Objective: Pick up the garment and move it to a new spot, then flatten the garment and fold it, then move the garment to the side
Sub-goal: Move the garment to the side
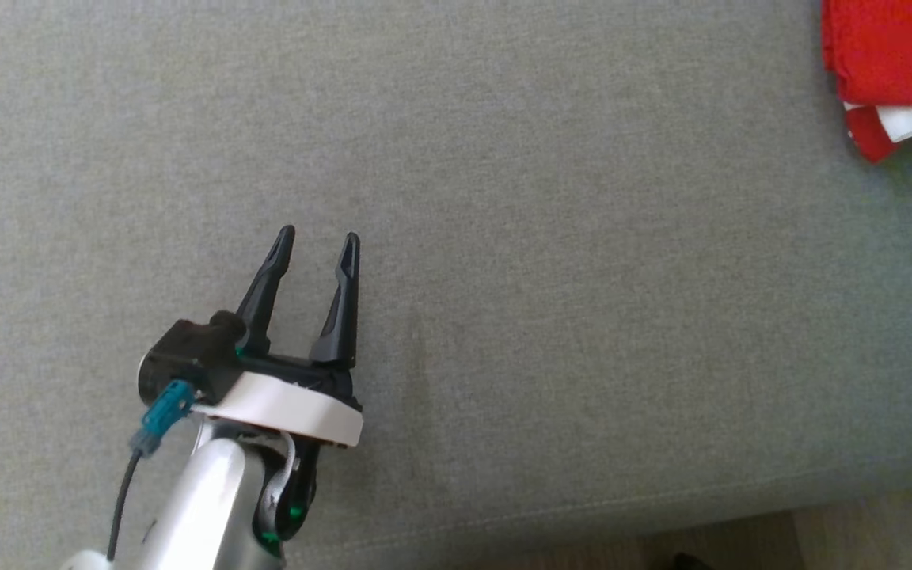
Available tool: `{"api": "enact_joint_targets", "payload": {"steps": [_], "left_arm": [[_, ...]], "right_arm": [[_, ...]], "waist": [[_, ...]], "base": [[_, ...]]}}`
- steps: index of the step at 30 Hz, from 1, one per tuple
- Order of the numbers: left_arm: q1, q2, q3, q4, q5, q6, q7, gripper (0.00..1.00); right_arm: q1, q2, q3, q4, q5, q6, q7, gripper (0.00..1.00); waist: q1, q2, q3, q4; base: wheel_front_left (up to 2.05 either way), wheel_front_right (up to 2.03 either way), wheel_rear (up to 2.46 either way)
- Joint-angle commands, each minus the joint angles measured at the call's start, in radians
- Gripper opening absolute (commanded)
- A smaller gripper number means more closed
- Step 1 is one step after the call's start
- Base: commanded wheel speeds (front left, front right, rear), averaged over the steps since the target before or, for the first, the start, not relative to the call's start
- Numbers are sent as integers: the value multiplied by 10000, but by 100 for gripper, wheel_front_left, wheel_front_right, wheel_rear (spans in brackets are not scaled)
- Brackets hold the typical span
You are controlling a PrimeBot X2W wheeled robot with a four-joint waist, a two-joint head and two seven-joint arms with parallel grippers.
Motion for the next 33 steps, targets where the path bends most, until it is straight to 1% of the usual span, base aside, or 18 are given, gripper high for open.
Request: {"api": "enact_joint_targets", "payload": {"steps": [1, 6, 11, 13, 14, 16, 17, 20, 24, 27, 30, 33], "left_arm": [[-185, 25, 303, -237, 52, -2, -91, 100], [-141, 13, 537, -165, -56, 106, -91, 100], [-47, -42, 1013, 55, -395, 282, -91, 100], [-13, -67, 1263, 167, -471, 405, -91, 100], [59, -86, 1485, 319, -466, 545, -91, 100], [161, -111, 1676, 418, -474, 646, -91, 100], [161, -111, 1676, 418, -474, 646, -91, 100], [348, -141, 1895, 583, -449, 769, -91, 100], [627, -167, 2147, 818, -360, 930, -91, 100], [783, -181, 2181, 1004, -269, 927, -91, 100], [899, -189, 2106, 1200, -99, 919, -91, 100], [954, -197, 2006, 1331, -6, 849, -91, 100]], "right_arm": [[78, -6, 205, -444, 147, 65, -283, 100], [143, 319, 713, -397, 494, 65, -1054, 100], [438, 903, 1030, -187, 1142, 65, -2097, 100], [658, 1235, 1035, -173, 1509, 65, -2631, 100], [980, 1623, 1102, -233, 1809, 65, -3167, 100], [1387, 2097, 1166, -359, 2130, 65, -3650, 100], [1387, 2097, 1166, -359, 2130, 65, -3650, 100], [2125, 2818, 1266, -635, 2506, 65, -4317, 100], [3183, 3401, 1532, -1036, 2700, 65, -5168, 100], [4126, 3610, 1941, -1348, 2942, 65, -5585, 100], [5098, 3650, 2377, -1782, 3212, 65, -5924, 100], [6078, 3655, 2563, -2223, 3386, 65, -6248, 100]], "waist": [[0, 0, -138, -1], [0, 0, -698, 15], [0, 0, -1537, 78], [0, 0, -1898, 125], [0, 0, -2241, 161], [0, 0, -2544, 200], [0, 0, -2544, 200], [0, 0, -2969, 264], [0, 0, -3426, 304], [0, 0, -3672, 382], [0, 0, -3827, 493], [0, 0, -3913, 633]], "base": [[0, 0, 0], [0, 0, 0], [0, 0, 0], [0, 0, 0], [0, 0, 0], [0, 0, 0], [0, 0, 0], [0, 0, 0], [0, 0, 0], [0, 0, 0], [0, 0, 0], [0, 0, 0]]}}
